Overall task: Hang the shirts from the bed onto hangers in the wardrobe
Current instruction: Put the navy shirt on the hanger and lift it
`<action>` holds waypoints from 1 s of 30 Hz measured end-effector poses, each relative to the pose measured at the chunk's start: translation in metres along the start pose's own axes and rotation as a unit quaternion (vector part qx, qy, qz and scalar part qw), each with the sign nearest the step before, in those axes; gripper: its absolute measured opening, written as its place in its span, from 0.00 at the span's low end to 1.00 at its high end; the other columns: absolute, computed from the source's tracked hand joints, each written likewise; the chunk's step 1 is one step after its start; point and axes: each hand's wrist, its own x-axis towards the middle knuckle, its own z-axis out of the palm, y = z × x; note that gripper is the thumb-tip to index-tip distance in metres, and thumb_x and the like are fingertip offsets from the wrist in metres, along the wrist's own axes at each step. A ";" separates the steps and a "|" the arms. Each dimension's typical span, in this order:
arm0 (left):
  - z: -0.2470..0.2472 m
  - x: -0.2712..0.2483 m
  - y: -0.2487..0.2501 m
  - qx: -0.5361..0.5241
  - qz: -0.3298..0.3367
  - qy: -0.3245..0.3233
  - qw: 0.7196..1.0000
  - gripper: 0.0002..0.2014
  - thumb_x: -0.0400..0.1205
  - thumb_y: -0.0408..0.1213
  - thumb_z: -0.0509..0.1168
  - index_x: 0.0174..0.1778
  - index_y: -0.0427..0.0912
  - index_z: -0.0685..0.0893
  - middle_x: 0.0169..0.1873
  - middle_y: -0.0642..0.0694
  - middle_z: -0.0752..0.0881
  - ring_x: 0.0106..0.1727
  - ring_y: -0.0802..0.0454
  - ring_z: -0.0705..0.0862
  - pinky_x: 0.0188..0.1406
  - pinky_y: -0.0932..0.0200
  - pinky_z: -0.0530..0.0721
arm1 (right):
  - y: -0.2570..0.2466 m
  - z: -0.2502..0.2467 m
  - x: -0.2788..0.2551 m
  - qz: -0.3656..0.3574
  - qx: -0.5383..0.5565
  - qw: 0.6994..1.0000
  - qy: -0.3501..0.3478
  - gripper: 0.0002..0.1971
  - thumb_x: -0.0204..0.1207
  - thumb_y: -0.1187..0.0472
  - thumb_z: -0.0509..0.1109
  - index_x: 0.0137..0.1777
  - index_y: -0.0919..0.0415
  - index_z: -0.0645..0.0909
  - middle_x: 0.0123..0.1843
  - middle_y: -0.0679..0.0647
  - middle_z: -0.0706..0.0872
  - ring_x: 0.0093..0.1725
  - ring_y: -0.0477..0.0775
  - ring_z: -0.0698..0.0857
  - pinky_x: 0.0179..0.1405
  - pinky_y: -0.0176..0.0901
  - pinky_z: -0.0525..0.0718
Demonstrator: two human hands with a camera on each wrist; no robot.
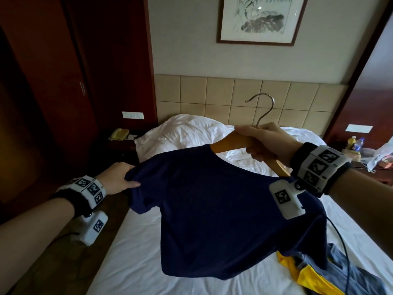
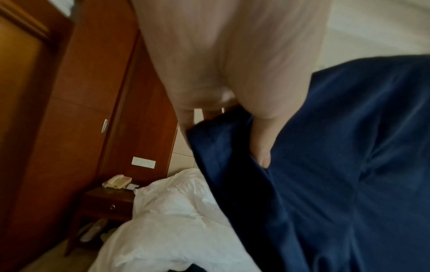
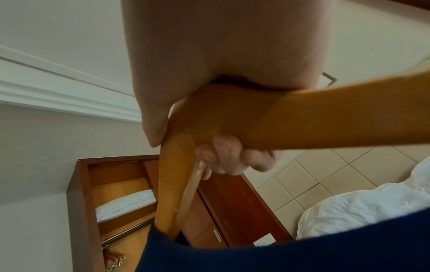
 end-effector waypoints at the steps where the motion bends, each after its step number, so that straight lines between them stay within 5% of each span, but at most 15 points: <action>1: 0.002 0.001 -0.003 0.025 -0.013 -0.015 0.999 0.06 0.78 0.39 0.76 0.45 0.49 0.85 0.42 0.52 0.88 0.46 0.57 0.86 0.49 0.59 0.83 | -0.001 0.002 0.001 -0.003 -0.002 1.000 -0.005 0.32 0.65 0.35 0.79 0.52 0.66 0.89 0.35 0.62 0.84 0.35 0.62 0.80 0.35 0.49 0.78; 8: 0.007 -0.010 -0.026 0.056 -0.106 -0.016 0.993 0.07 0.79 0.32 0.74 0.49 0.44 0.83 0.36 0.47 0.89 0.32 0.51 0.90 0.36 0.59 0.87 | 0.001 0.004 0.002 -0.006 -0.004 1.000 0.004 0.30 0.65 0.36 0.81 0.45 0.67 0.90 0.33 0.63 0.83 0.34 0.62 0.79 0.32 0.49 0.78; 10: 0.004 -0.009 -0.024 0.067 -0.089 -0.021 0.994 0.10 0.77 0.34 0.76 0.50 0.48 0.84 0.43 0.48 0.88 0.46 0.49 0.90 0.48 0.57 0.86 | 0.000 0.005 0.002 -0.003 0.000 1.000 0.008 0.29 0.67 0.37 0.80 0.46 0.67 0.90 0.33 0.63 0.83 0.34 0.62 0.79 0.33 0.49 0.79; 12: -0.002 -0.007 -0.009 0.066 -0.046 -0.020 0.997 0.26 0.72 0.39 0.81 0.65 0.49 0.81 0.56 0.51 0.83 0.59 0.51 0.83 0.63 0.52 0.81 | -0.001 0.007 0.003 -0.007 -0.002 1.000 0.004 0.30 0.67 0.38 0.79 0.49 0.69 0.89 0.32 0.62 0.83 0.34 0.62 0.79 0.32 0.48 0.79; 15: -0.017 0.000 0.040 0.016 0.040 0.024 0.999 0.46 0.68 0.47 0.83 0.79 0.60 0.64 0.71 0.61 0.68 0.75 0.58 0.67 0.79 0.51 0.66 | -0.006 0.014 0.006 -0.016 -0.020 1.000 -0.007 0.32 0.69 0.38 0.78 0.52 0.71 0.88 0.32 0.62 0.82 0.32 0.60 0.78 0.31 0.47 0.79; 18: -0.020 0.011 0.106 -0.025 0.154 0.083 0.984 0.46 0.69 0.52 0.82 0.81 0.55 0.67 0.74 0.60 0.71 0.75 0.62 0.69 0.77 0.59 0.67 | -0.013 0.028 0.009 -0.018 -0.034 0.999 -0.020 0.29 0.70 0.40 0.78 0.52 0.69 0.88 0.32 0.60 0.82 0.31 0.57 0.79 0.31 0.44 0.80; 21: -0.008 0.026 0.162 -0.034 0.215 0.123 0.968 0.40 0.69 0.44 0.82 0.76 0.50 0.71 0.66 0.55 0.79 0.66 0.59 0.79 0.64 0.66 0.77 | -0.023 0.046 0.012 -0.032 -0.064 0.996 -0.048 0.21 0.71 0.45 0.80 0.49 0.65 0.89 0.31 0.59 0.83 0.30 0.54 0.80 0.30 0.42 0.81; 26: 0.009 0.050 0.201 -0.055 0.158 0.243 0.956 0.24 0.73 0.38 0.75 0.65 0.48 0.79 0.51 0.51 0.88 0.50 0.52 0.87 0.49 0.47 0.88 | -0.031 0.059 0.021 -0.061 -0.105 0.991 -0.057 0.16 0.71 0.59 0.80 0.48 0.74 0.86 0.34 0.61 0.85 0.33 0.56 0.83 0.36 0.45 0.85; 30: 0.011 0.056 0.201 -0.098 0.141 0.266 0.949 0.18 0.73 0.39 0.73 0.60 0.50 0.84 0.46 0.55 0.88 0.48 0.56 0.86 0.49 0.48 0.88 | -0.022 0.052 0.023 -0.096 -0.116 0.986 -0.069 0.09 0.72 0.63 0.79 0.48 0.67 0.87 0.37 0.58 0.89 0.35 0.55 0.87 0.46 0.48 0.90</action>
